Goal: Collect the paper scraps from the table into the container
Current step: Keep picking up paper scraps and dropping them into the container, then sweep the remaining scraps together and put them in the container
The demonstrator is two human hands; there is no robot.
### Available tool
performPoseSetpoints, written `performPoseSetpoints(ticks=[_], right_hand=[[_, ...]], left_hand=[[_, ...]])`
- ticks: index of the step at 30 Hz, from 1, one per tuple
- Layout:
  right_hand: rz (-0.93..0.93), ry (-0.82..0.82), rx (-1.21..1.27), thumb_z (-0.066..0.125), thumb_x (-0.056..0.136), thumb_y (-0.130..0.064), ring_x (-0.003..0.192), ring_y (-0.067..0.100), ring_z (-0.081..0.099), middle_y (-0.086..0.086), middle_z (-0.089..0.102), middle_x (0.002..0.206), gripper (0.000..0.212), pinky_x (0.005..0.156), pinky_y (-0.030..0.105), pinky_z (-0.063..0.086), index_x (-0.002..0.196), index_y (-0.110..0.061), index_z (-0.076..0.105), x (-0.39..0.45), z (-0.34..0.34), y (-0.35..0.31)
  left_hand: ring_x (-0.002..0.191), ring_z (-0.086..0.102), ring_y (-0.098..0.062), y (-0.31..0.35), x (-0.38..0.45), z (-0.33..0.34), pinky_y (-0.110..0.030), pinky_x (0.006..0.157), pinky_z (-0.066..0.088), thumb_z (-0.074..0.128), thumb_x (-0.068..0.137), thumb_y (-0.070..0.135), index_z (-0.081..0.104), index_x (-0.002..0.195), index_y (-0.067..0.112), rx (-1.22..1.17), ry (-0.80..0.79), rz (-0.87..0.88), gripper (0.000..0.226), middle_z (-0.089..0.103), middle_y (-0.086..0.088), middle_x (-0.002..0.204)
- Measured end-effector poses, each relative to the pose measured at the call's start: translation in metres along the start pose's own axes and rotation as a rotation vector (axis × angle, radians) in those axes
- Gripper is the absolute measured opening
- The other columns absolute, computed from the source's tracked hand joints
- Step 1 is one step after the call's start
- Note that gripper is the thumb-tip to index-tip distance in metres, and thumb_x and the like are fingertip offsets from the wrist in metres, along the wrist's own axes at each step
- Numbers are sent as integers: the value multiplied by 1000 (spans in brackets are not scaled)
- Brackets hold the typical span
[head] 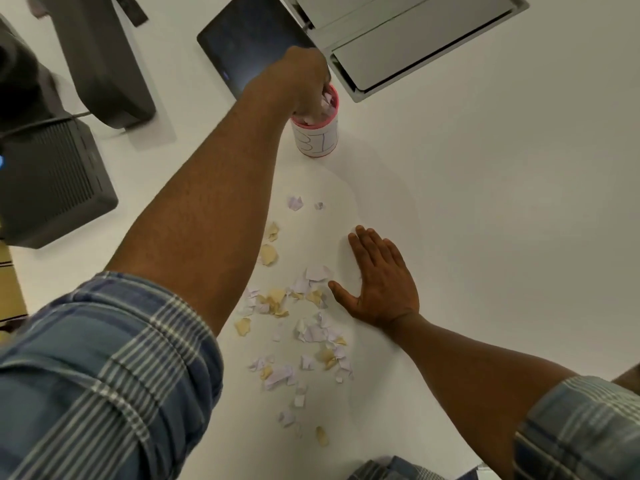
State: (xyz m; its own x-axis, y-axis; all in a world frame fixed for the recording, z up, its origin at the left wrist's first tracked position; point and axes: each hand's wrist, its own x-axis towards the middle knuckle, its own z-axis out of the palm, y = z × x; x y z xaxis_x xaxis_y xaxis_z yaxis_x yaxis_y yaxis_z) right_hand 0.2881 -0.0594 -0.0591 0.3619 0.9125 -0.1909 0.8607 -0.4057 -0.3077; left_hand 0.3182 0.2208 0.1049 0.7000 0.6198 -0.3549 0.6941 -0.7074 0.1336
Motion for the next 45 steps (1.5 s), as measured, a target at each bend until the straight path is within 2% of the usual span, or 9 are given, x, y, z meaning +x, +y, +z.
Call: performPoseSetpoints(ticks=[5, 7, 16, 21, 24, 32, 37, 42, 45], right_hand=[[-4, -47, -38, 22, 84, -77, 148, 12, -6, -2, -2, 161, 93, 121, 35, 1, 153, -18, 3, -1, 0, 0], [-10, -52, -46, 19, 84, -78, 147, 12, -8, -2, -5, 161, 93, 121, 35, 1, 153, -18, 1, -1, -1, 0], [-40, -121, -86, 13, 86, -77, 144, 9, -21, -4, -18, 159, 91, 119, 32, -6, 152, -19, -11, -2, -7, -2], [-74, -183, 95, 24, 87, -74, 147, 10, -2, -4, -2, 161, 89, 119, 27, 2, 153, -19, 4, -14, -15, -4], [-114, -203, 111, 26, 83, -76, 147, 10, -1, -4, 0, 161, 93, 119, 27, 3, 153, -18, 5, -41, -12, -12], [-272, -235, 38, 25, 83, -79, 144, 8, -21, -7, -21, 156, 97, 119, 29, -5, 151, -20, -14, -90, 14, -48], [-354, -239, 79, 24, 89, -73, 145, 7, -14, -8, -13, 159, 86, 121, 34, 6, 152, -25, -9, -85, 17, -60], [-177, -74, 166, 34, 93, -62, 147, 11, -1, -2, -4, 160, 83, 118, 29, 6, 153, -19, -4, -33, -1, -50], [-105, -63, 157, 35, 92, -65, 148, 15, 0, 1, -4, 161, 86, 120, 33, 8, 152, -18, -4, 12, -7, -39]], left_hand=[[100, 62, -26, -31, -42, 24, -28, 87, 46, 62, 89, 21, 65, 111, 10, -134, 417, -47, 24, 67, -10, 109], [109, 58, -27, -47, -78, 49, -29, 93, 42, 59, 90, 24, 62, 117, 12, -249, 465, -68, 30, 65, -10, 118], [137, 35, -24, -100, -250, 191, -36, 114, 27, 49, 94, 38, 40, 140, 11, -368, 269, -321, 54, 39, -9, 148], [146, 12, -25, -124, -309, 237, -41, 118, 16, 47, 92, 49, 20, 148, 13, -411, 217, -533, 71, 12, -8, 158], [147, 1, -27, -127, -324, 252, -44, 119, 12, 47, 87, 56, 6, 150, 15, -447, 171, -573, 85, -3, -8, 159], [146, -12, -19, -106, -313, 256, -43, 118, -2, 37, 74, 81, -9, 149, 19, -450, 105, -443, 108, -14, -1, 158], [145, -16, -16, -73, -311, 268, -42, 120, -1, 24, 81, 75, -10, 148, 22, -358, 92, -260, 92, -17, 2, 157], [145, -13, -10, -60, -317, 270, -39, 121, 8, 27, 90, 65, -5, 149, 27, -291, 137, -82, 77, -11, 6, 158], [145, -15, -11, -68, -317, 269, -37, 120, 2, 31, 85, 71, -10, 149, 24, -304, 166, -165, 89, -15, 3, 158]])
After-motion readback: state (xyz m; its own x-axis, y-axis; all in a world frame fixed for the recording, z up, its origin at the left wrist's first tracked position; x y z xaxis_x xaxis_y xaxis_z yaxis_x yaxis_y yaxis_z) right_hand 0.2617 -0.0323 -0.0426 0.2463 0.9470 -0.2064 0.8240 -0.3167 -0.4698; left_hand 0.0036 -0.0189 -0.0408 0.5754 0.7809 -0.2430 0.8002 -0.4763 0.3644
